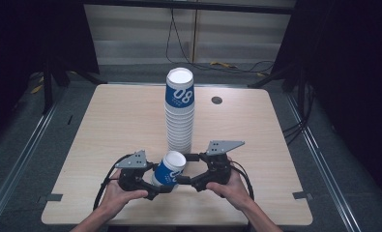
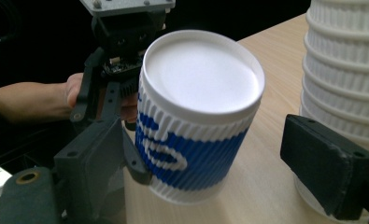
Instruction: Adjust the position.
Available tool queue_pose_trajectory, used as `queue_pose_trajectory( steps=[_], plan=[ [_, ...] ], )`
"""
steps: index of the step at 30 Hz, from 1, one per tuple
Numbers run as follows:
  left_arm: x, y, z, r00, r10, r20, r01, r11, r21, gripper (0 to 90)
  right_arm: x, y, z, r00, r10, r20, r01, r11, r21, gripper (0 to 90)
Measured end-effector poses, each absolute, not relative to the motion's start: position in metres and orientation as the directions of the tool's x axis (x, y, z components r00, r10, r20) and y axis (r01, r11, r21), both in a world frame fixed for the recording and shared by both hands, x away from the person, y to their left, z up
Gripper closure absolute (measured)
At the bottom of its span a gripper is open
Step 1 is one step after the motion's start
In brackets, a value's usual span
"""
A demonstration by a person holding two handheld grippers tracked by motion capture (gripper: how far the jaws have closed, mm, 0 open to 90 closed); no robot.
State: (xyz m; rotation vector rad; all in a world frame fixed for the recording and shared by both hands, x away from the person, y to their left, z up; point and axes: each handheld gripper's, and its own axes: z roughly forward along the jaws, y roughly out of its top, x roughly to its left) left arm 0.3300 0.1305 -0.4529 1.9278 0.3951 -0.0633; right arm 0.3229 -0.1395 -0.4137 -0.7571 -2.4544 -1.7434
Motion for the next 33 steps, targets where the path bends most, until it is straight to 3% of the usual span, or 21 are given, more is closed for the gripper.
queue_pose_trajectory(
  steps=[13, 22, 33],
  plan=[
    [0.3304, 0.1277, -0.4500, 0.945, 0.256, -0.201, 0.298, -0.428, 0.854, 22.4, 0.3236, -0.1454, -0.4180, -0.891, 0.367, 0.267, 0.403, 0.371, 0.837, 17.3],
    [0.3304, 0.1237, -0.4517, 0.948, 0.265, -0.175, 0.290, -0.497, 0.818, 22.1, 0.3258, -0.1444, -0.4219, -0.907, 0.376, 0.188, 0.360, 0.463, 0.810, 19.8],
    [0.3307, 0.1210, -0.4463, 0.956, 0.258, -0.140, 0.269, -0.577, 0.771, 22.0, 0.3241, -0.1424, -0.4197, -0.922, 0.357, 0.151, 0.331, 0.524, 0.785, 17.2]
  ],
)
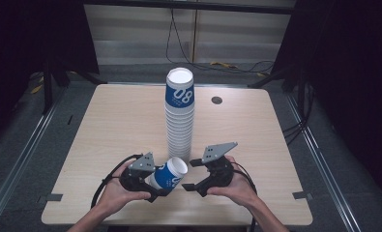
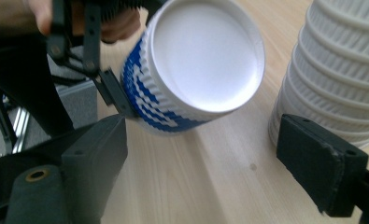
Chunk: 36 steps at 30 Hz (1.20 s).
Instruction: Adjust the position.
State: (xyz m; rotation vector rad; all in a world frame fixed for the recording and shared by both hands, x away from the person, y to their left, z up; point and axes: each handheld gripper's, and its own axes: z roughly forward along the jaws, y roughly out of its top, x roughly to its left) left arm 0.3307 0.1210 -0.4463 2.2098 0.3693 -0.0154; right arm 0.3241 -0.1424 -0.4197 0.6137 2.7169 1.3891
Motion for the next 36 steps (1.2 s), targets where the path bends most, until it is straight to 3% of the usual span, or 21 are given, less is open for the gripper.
queue_pose_trajectory(
  steps=[5, 13, 20, 36],
  plan=[
    [0.332, 0.119, -0.445, 0.959, 0.260, -0.112, 0.255, -0.623, 0.739, 22.1, 0.325, -0.137, -0.422, -0.926, 0.349, 0.143, 0.333, 0.580, 0.744, 20.2],
    [0.334, 0.118, -0.449, 0.953, 0.284, -0.108, 0.277, -0.662, 0.696, 22.4, 0.330, -0.129, -0.425, -0.931, 0.344, 0.120, 0.328, 0.645, 0.690, 14.5],
    [0.335, 0.113, -0.450, 0.956, 0.273, -0.103, 0.271, -0.697, 0.664, 22.4, 0.332, -0.126, -0.427, -0.944, 0.315, 0.095, 0.298, 0.697, 0.652, 16.6],
    [0.327, 0.101, -0.445, 0.984, 0.171, -0.045, 0.163, -0.780, 0.605, 22.4, 0.330, -0.113, -0.424, -0.969, 0.236, 0.078, 0.240, 0.810, 0.534, 20.9]
  ],
)
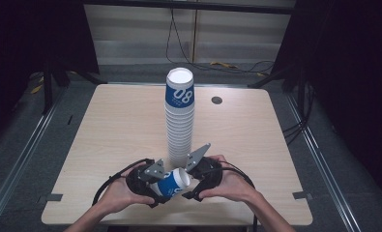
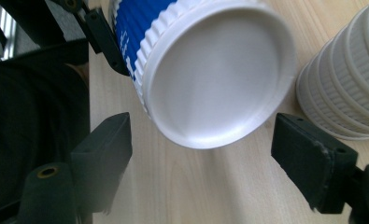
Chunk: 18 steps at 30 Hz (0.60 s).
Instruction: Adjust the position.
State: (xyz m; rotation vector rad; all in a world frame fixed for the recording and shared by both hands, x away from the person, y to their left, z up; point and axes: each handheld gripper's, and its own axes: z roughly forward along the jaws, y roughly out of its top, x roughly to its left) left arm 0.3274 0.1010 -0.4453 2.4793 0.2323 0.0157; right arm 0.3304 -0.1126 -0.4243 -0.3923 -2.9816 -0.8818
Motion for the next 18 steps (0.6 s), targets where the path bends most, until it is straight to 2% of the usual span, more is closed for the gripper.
queue_pose_trajectory(
  steps=[11, 18],
  plan=[
    [0.322, 0.086, -0.446, 0.995, 0.098, 0.000, 0.082, -0.839, 0.539, 22.4, 0.335, -0.108, -0.424, -0.976, 0.185, 0.114, 0.217, 0.825, 0.521, 24.0],
    [0.318, 0.075, -0.442, 0.997, 0.070, 0.019, 0.049, -0.842, 0.537, 22.4, 0.332, -0.103, -0.426, -0.981, 0.152, 0.121, 0.193, 0.831, 0.521, 22.4]
  ],
)
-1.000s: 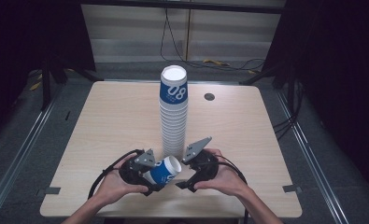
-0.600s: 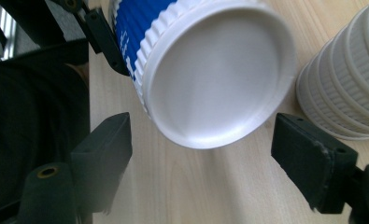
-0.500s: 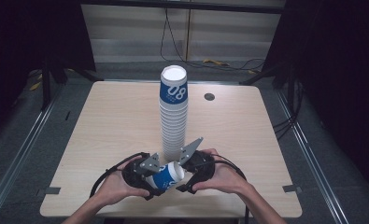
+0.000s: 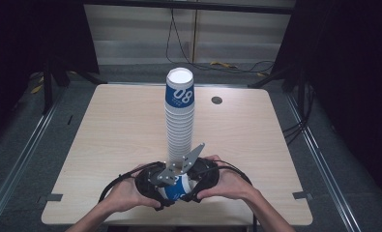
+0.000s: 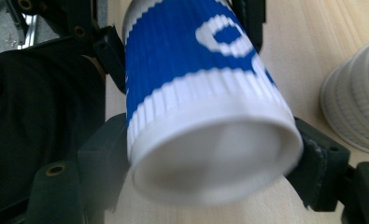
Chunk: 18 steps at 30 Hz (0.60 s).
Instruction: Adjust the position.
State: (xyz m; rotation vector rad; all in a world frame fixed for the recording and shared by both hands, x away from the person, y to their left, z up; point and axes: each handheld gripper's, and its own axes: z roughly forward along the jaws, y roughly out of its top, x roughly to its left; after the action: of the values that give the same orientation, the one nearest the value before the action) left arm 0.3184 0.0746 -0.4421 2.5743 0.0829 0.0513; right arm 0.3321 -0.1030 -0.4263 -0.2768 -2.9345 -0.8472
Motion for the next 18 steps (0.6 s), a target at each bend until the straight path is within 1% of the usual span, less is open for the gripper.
queue_pose_trajectory(
  steps=[3, 5, 7, 8, 13, 18],
  plan=[
    [0.3162, 0.0701, -0.4433, 0.998, 0.053, 0.031, 0.028, -0.839, 0.543, 22.4, 0.3307, -0.1024, -0.4272, -0.980, 0.148, 0.130, 0.194, 0.832, 0.519, 21.3],
    [0.3153, 0.0684, -0.4453, 0.999, 0.045, 0.027, 0.023, -0.843, 0.537, 22.4, 0.3300, -0.1029, -0.4287, -0.981, 0.140, 0.134, 0.190, 0.832, 0.520, 22.0],
    [0.3171, 0.0691, -0.4463, 0.999, 0.034, 0.030, 0.012, -0.840, 0.543, 22.3, 0.3293, -0.1031, -0.4294, -0.982, 0.127, 0.138, 0.181, 0.834, 0.522, 26.8],
    [0.3161, 0.0712, -0.4455, 0.999, 0.046, 0.016, 0.030, -0.840, 0.542, 22.3, 0.3290, -0.1034, -0.4290, -0.983, 0.127, 0.132, 0.178, 0.831, 0.527, 26.9],
    [0.3164, 0.0741, -0.4442, 0.999, 0.025, 0.034, 0.002, -0.830, 0.558, 22.3, 0.3280, -0.1043, -0.4271, -0.983, 0.126, 0.136, 0.180, 0.825, 0.536, 27.7],
    [0.3164, 0.0762, -0.4459, 0.999, 0.021, 0.031, 0.000, -0.819, 0.574, 21.8, 0.3275, -0.1045, -0.4274, -0.982, 0.128, 0.141, 0.184, 0.821, 0.540, 28.4]
  ],
)
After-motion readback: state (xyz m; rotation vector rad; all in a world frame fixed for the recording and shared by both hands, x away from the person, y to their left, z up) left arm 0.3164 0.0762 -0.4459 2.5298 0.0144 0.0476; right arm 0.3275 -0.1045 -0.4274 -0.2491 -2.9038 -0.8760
